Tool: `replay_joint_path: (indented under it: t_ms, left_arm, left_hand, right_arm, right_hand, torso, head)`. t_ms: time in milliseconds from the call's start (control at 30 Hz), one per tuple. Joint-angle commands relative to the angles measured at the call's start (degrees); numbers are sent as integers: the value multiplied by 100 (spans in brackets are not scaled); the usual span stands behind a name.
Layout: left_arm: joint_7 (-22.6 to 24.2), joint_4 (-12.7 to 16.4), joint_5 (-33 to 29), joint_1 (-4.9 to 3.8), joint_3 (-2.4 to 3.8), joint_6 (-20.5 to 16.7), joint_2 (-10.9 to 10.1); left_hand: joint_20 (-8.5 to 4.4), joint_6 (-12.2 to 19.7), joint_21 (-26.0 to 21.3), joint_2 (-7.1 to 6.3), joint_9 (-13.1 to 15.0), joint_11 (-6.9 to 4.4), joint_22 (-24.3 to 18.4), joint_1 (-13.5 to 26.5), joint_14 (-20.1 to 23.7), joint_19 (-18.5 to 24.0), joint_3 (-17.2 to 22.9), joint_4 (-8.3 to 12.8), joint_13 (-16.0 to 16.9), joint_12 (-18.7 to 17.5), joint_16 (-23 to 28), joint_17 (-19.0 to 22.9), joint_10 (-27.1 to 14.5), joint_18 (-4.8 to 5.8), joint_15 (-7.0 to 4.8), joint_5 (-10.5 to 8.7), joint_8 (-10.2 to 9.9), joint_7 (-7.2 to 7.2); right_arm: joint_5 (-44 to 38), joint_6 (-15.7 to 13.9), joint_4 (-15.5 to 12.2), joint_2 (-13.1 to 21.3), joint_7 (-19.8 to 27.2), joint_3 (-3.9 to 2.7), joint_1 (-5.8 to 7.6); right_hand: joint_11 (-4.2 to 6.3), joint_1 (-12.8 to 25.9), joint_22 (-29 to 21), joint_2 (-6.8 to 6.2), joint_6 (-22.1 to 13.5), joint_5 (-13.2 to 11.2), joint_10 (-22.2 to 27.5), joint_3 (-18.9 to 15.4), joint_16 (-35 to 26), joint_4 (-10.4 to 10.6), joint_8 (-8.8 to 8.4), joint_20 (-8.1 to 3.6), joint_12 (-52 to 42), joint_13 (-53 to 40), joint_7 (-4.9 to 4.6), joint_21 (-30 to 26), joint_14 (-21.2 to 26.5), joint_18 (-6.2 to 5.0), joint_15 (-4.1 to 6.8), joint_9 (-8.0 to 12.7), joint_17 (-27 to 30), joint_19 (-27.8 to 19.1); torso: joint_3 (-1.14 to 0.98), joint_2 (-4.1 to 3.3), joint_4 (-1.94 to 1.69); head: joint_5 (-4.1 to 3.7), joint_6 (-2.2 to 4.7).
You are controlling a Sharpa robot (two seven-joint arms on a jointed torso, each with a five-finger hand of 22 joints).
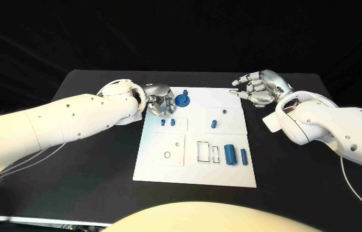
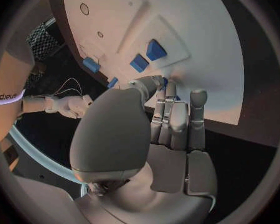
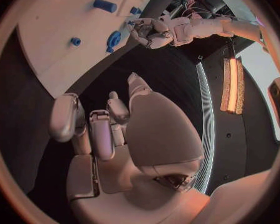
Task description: Assemble the parts on the task board
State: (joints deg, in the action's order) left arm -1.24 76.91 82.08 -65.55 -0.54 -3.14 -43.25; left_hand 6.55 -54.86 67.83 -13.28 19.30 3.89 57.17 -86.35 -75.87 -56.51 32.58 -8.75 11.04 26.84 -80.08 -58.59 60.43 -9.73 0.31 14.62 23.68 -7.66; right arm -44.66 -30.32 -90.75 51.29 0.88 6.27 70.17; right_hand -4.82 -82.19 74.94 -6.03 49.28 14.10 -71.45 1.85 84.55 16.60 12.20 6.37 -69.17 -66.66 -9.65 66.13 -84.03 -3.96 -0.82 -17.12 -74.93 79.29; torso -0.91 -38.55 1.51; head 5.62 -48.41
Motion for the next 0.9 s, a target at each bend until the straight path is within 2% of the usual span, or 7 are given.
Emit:
replay_joint_path:
  t_ms: [33, 200, 433, 567, 900]
  left_arm:
    - [-46, -4, -22, 33, -23, 97, -19]
    - [-24, 11, -62, 34, -23, 50, -22]
    - [-4, 18, -118, 35, -22, -13, -21]
    - [-27, 9, -138, 35, -22, -9, -31]
    - [-101, -16, -149, 36, -22, 4, -73]
  left_hand:
    - [12, 61, -13, -1, -6, 25, 0, 62, 2, 6, 15, 48, 0, -32, -13, 2, 25, 103, 25, 16, -60, -24]
    - [23, 181, -21, -22, -54, 43, -1, 98, 4, 1, 26, 58, 8, -96, -17, 15, 25, 104, 41, 16, -207, -54]
    - [38, 393, -42, -75, -139, 46, -10, 165, 9, -4, 42, 52, 36, -170, -28, 37, 32, 103, 49, 17, -459, -72]
    - [42, 695, -79, -132, -244, 39, -37, 224, 18, 0, 56, 27, 71, -228, -36, 62, 41, 99, 45, 22, -725, -18]
    - [44, 820, -110, -172, -305, 41, -64, 264, 41, 14, 44, 3, 90, -259, -30, 105, 45, 95, 47, 24, -841, -10]
  right_arm:
    - [-16, 0, -8, 3, 64, -2, -3]
    - [-16, 3, -6, 3, 62, -2, -3]
    - [-16, -2, -4, 0, 73, -2, -3]
    - [-16, -5, 2, 1, 76, -2, -3]
    - [-16, -21, 13, 6, 68, -2, -3]
  right_hand:
    - [18, 15, 307, 32, 4, 21, 30, 26, -33, 2, 22, -1, 18, 5, 12, -32, -312, -112, 48, 10, -416, -50]
    - [18, 15, 307, 32, 4, 21, 30, 26, -33, 2, 22, -1, 18, 5, 12, -32, -312, -112, 48, 10, -416, -50]
    - [18, 15, 307, 32, 4, 21, 30, 26, -33, 2, 22, -1, 18, 5, 12, -32, -312, -112, 48, 10, -416, -50]
    - [20, 20, 300, 26, 0, 23, 36, 34, -45, 2, 30, -4, 30, 23, 13, -54, -311, -115, 51, 17, -404, -52]
    - [18, 22, 267, 14, -12, 22, 87, 32, -56, 0, 26, -4, 85, 83, 10, -124, -306, -128, 51, 21, -386, -82]
  torso:
    - [0, -3, -1]
    - [6, -2, 0]
    - [2, -1, 0]
    - [2, -2, 2]
    - [3, 2, -1]
  head:
    - [-2, 4]
    - [-1, 9]
    - [3, 6]
    - [0, 13]
    - [-2, 25]
